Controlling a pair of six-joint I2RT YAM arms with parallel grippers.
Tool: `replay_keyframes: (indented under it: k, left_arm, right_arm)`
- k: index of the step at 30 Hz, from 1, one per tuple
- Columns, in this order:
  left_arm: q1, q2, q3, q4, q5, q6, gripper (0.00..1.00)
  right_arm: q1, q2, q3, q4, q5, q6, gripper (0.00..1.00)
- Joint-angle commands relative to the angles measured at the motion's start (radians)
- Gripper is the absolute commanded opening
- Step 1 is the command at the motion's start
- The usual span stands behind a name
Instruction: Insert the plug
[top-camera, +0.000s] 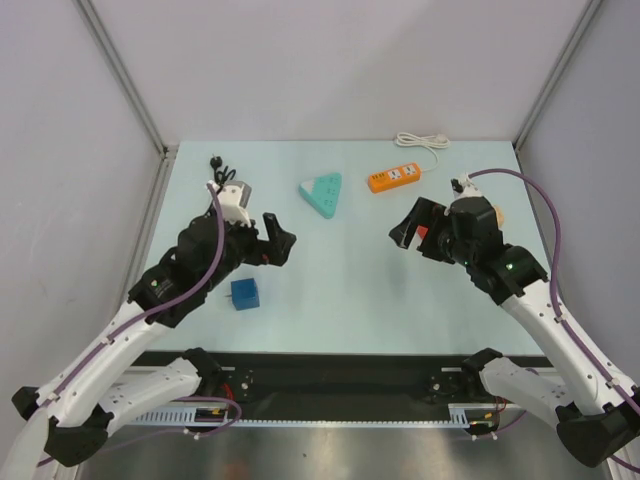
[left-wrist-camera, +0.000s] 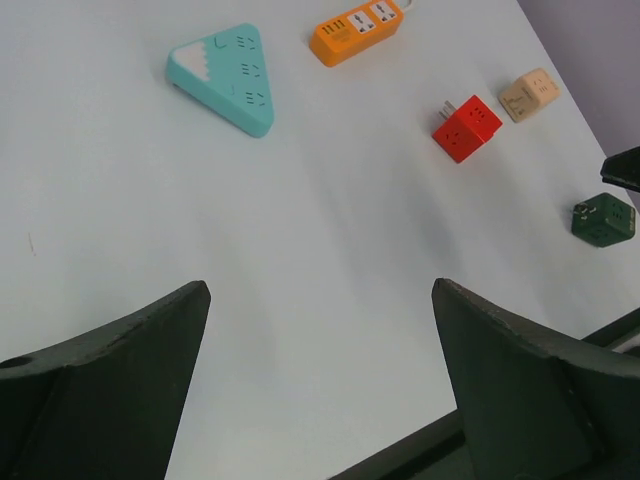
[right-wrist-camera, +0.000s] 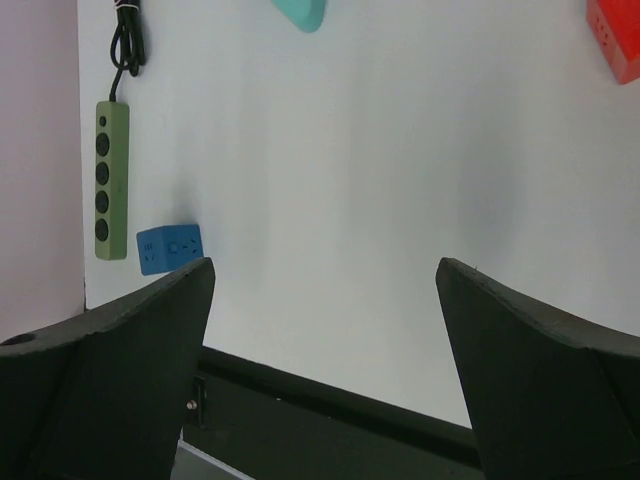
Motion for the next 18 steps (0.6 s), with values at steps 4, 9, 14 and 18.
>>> replay_keyframes:
  k: [4,9,14,18]
  left_arm:
    - [0.003,-0.022,0.033,-0.062,-0.158,-0.044,0.99]
    - [0.095,-0.013,-0.016,-0.271,-0.323,-0.229,0.99]
    - [0.181,0.065,-0.085,-0.453,-0.355,-0.433,0.93]
    - [0.185,0.162,-0.152,-0.549,-0.326,-0.565,0.86]
  right_arm:
    - [-0.005,-0.025,0.031,0.053,0.000,-0.001,1.00]
    - [-0.003,-0.043,-0.025,0.156,-0.081,-0.075,1.00]
    - [-0.005,0.013,-0.050,0.361,-0.209,-0.119,1.00]
    - [-0.002,0.073,-0.031,0.435,-0.284,-0.115,1.00]
